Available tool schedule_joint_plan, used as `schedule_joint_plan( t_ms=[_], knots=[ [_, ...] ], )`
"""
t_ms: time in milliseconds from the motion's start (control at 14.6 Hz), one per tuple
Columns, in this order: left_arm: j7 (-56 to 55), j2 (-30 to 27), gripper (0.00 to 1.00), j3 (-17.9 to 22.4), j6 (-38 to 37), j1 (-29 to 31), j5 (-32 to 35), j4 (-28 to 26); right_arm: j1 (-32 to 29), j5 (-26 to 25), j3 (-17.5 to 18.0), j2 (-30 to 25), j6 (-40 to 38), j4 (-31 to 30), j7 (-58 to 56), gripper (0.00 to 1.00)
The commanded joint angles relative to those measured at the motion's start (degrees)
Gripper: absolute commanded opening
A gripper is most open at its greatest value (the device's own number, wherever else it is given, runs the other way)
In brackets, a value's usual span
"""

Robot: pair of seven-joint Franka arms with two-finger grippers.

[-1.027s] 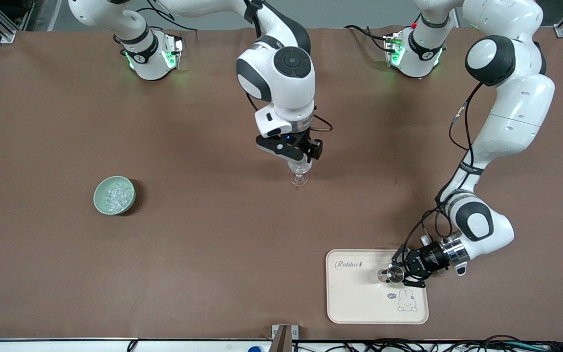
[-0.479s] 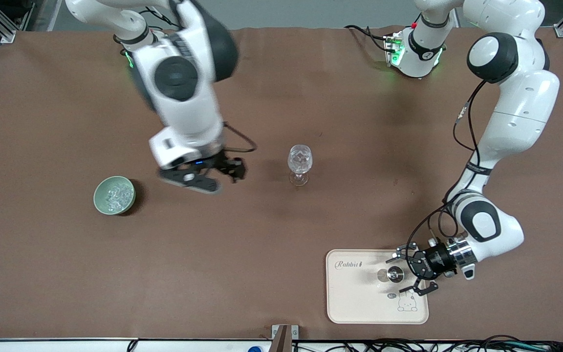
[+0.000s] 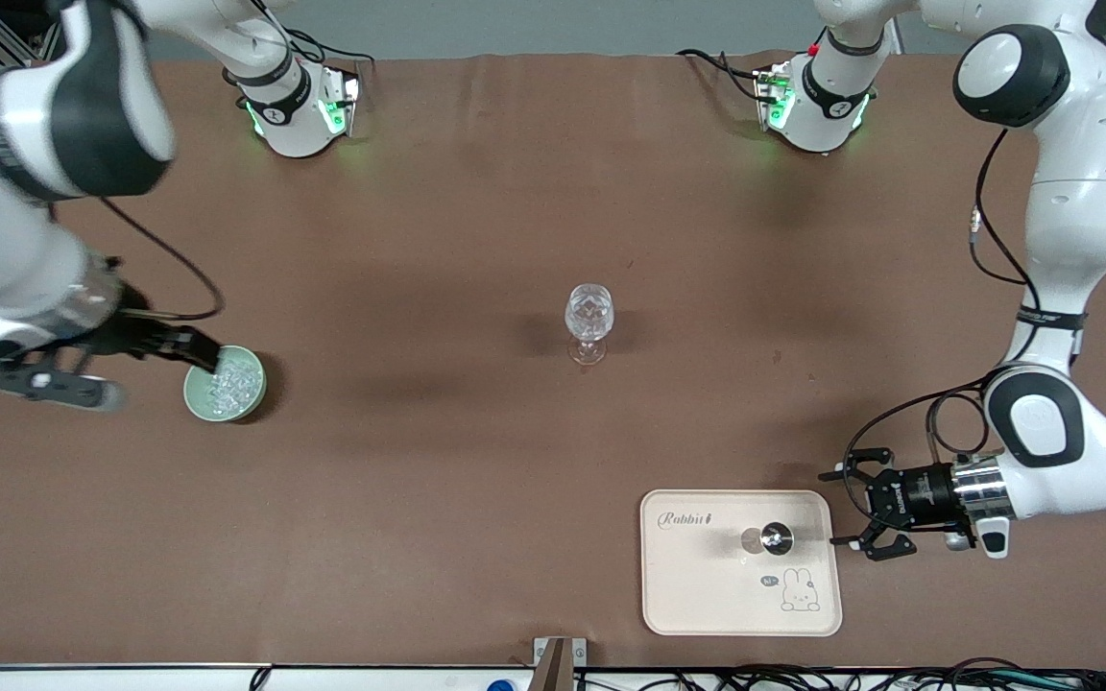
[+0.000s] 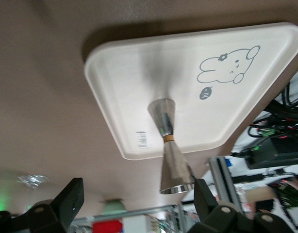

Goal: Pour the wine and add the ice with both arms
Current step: 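Release the jigger on the tray while the right gripper withdraws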

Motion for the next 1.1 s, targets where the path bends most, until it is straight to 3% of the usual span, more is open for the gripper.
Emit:
schedule_joint_plan(
  t_ms=[0, 274, 548, 1027],
  knots=[
    [-0.5, -5.4, 1.00, 0.5, -4.5, -0.6, 8.2, -1.5, -7.5, -0.2, 1.5, -2.8, 2.3, -5.4, -8.3, 0.96],
    [0.1, -9.9, 1.00, -0.4, -6.4, -1.9, 16.6, -1.5, -11.4, -1.6, 1.4, -4.1, 2.8, -8.2, -10.4, 0.96],
    [2.8, -15.0, 1.00, -5.3, -11.9, -2.1, 29.5, -1.5, -11.6, -2.8, 1.5, -7.8, 3.6, -11.9, -10.7, 0.96],
    [12.8, -26.2, 1.00, -6.6, -21.7, -1.8, 32.6, -1.6, -11.7, -2.7, 1.8, -14.8, -0.2, -15.6, -17.5, 0.96]
  ],
)
